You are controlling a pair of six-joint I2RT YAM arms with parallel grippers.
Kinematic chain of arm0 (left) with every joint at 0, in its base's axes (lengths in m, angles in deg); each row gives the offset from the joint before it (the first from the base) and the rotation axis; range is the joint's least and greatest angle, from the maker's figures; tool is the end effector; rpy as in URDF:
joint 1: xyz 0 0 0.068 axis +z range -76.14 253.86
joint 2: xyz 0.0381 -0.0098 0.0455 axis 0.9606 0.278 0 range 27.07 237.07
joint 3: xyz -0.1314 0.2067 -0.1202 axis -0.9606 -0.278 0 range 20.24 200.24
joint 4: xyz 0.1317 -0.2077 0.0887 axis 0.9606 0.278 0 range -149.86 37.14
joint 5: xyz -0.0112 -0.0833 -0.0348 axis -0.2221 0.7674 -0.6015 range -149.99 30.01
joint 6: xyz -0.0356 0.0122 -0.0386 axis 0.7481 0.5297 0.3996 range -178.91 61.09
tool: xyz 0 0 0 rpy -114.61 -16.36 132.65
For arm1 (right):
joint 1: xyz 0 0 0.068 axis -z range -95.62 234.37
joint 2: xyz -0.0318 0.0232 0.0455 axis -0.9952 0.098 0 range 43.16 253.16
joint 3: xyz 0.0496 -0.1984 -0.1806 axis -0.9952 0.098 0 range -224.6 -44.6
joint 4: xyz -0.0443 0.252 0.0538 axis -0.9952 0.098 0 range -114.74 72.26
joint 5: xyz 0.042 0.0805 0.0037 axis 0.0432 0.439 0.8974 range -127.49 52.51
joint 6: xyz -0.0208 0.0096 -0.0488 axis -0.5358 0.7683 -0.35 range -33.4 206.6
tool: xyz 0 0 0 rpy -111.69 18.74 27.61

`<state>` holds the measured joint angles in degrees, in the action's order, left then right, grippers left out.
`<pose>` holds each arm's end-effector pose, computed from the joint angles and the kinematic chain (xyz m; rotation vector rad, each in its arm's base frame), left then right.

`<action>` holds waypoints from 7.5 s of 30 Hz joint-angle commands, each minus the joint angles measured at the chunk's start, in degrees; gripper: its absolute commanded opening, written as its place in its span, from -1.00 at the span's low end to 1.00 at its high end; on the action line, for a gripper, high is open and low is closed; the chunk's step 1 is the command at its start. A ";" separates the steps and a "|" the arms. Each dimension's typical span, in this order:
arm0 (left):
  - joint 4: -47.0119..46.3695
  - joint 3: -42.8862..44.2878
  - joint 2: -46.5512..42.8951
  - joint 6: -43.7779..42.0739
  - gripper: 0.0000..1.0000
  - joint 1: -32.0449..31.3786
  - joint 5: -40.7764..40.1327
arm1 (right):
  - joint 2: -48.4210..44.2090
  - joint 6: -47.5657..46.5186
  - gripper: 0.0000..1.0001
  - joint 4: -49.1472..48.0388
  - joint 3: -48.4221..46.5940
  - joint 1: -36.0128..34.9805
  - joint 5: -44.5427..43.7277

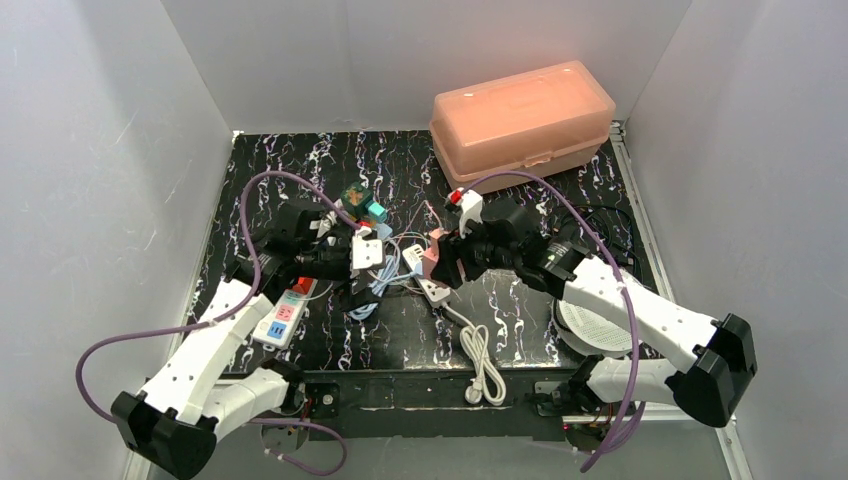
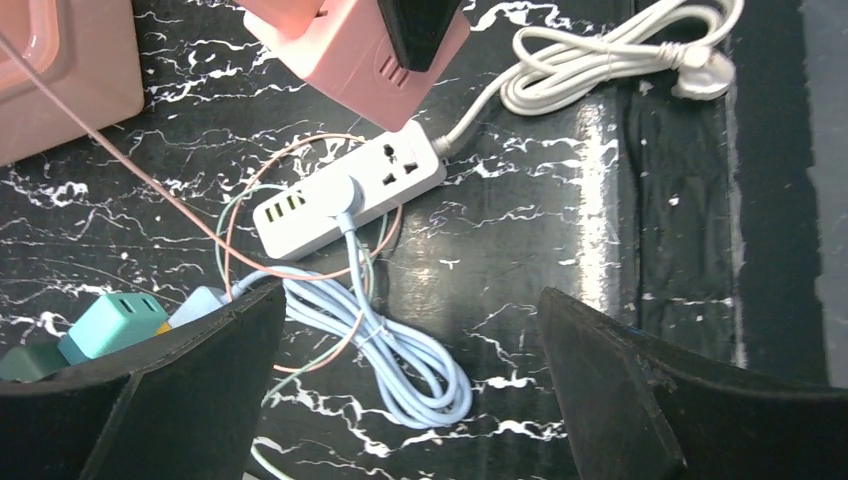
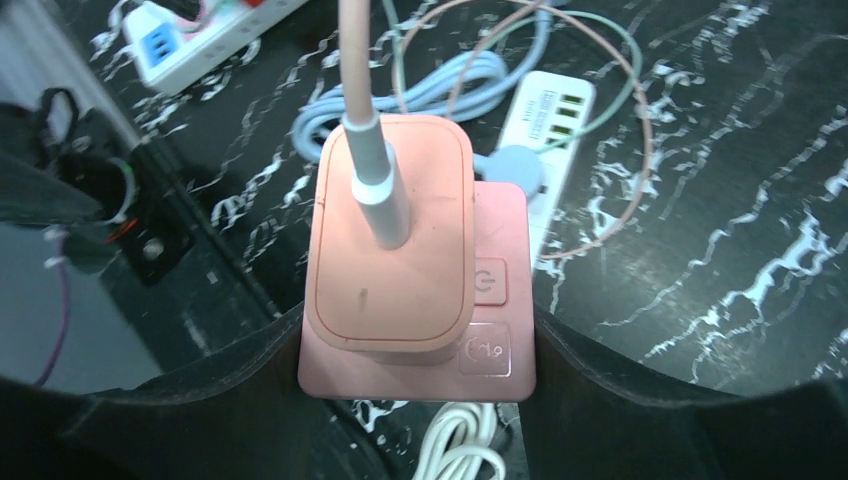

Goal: Pull the plug off the socket
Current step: Remove the plug from the socket.

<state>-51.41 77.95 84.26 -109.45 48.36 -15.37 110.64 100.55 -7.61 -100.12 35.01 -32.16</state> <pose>0.1876 -0.1172 0.3839 1.4197 0.8983 -0.3350 0.1711 0.2044 0.3121 -0.7159 2.0475 0.7550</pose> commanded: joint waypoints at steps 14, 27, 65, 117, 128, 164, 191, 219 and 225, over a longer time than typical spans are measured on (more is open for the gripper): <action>-5.90 -0.44 1.26 36.47 0.96 -0.21 5.71 | 7.75 -11.08 -0.97 10.10 -21.41 -8.83 18.46; -1.03 1.09 0.51 34.05 0.96 0.09 19.67 | 9.30 -13.45 -0.97 5.59 -23.25 -9.67 25.98; 3.84 6.82 0.93 36.33 -1.00 0.26 27.15 | 2.83 -7.97 0.45 -6.41 -15.52 -4.82 37.73; -26.46 0.29 -2.73 62.04 -1.00 3.96 21.53 | -7.92 10.69 0.81 -32.70 1.98 2.84 25.87; -29.12 0.87 -2.25 64.05 -1.00 3.96 20.21 | -4.65 21.79 0.83 -48.84 7.63 3.22 32.08; 17.34 12.68 -9.91 28.70 0.97 5.44 22.21 | -6.44 -6.14 -0.97 -2.05 -7.48 5.92 32.31; 15.09 30.33 15.10 16.97 0.96 3.79 31.32 | 4.35 -29.26 -0.97 35.96 -34.51 -5.77 12.67; 11.13 20.98 13.41 11.10 -0.09 -4.56 17.93 | 9.90 -29.13 -0.97 31.67 -37.99 -7.44 15.68; 11.20 21.94 12.67 12.47 0.05 -4.56 18.27 | 9.88 -28.74 -0.97 30.74 -36.83 -8.03 15.51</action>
<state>-40.79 99.46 98.97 -98.44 43.97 0.72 121.07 71.46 28.71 -136.32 27.93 -18.88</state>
